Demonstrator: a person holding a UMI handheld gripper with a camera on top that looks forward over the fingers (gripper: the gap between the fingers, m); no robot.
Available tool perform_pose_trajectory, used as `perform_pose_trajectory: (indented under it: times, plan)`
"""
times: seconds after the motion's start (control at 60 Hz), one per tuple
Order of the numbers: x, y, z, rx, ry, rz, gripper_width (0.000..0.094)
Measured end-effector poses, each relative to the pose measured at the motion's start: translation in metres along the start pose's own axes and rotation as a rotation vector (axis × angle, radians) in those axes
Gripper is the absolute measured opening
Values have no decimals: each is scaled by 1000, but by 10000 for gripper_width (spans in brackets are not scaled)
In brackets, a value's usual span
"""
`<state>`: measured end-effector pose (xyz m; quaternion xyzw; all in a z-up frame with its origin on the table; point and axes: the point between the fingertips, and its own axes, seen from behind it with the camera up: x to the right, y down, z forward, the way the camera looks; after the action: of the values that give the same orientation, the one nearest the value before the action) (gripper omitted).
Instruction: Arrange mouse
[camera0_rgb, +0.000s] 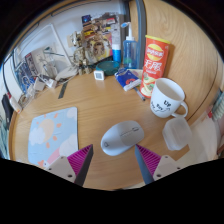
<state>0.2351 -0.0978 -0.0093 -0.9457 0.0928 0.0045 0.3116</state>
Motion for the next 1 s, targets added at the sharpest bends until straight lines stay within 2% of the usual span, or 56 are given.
perform_pose_trajectory:
  times: [0.067, 0.183, 0.367, 0.433, 0.6, 0.85, 1.0]
  plan:
    - [1, -7, 10, -21, 5, -4, 821]
    - [-5, -26, 24, -38, -5, -26, 710]
    - [-18, -49, 46, -68, -26, -116, 635]
    - [-21, -51, 52, -79, -23, -153, 566]
    - [-30, -57, 57, -71, -51, -182, 510]
    - [-32, -57, 57, -56, -89, -188, 307]
    - [-33, -58, 56, -52, -75, -189, 307]
